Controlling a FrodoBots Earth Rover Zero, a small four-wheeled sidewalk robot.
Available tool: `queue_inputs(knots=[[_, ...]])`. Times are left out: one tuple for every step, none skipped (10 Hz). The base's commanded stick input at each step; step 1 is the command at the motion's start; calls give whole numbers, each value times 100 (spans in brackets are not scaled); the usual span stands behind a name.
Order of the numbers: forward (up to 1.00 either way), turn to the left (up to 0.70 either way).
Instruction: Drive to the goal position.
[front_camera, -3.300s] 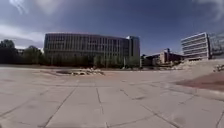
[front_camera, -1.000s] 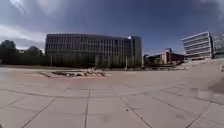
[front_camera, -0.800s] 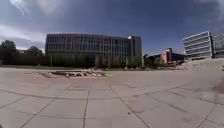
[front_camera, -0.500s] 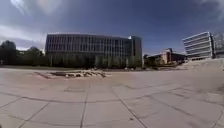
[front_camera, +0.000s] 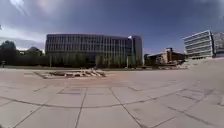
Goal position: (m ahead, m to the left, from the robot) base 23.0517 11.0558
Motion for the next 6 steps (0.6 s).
queue_inputs(knots=[[50,0],[50,0],[50,0],[50,0],[50,0],[50,0]])
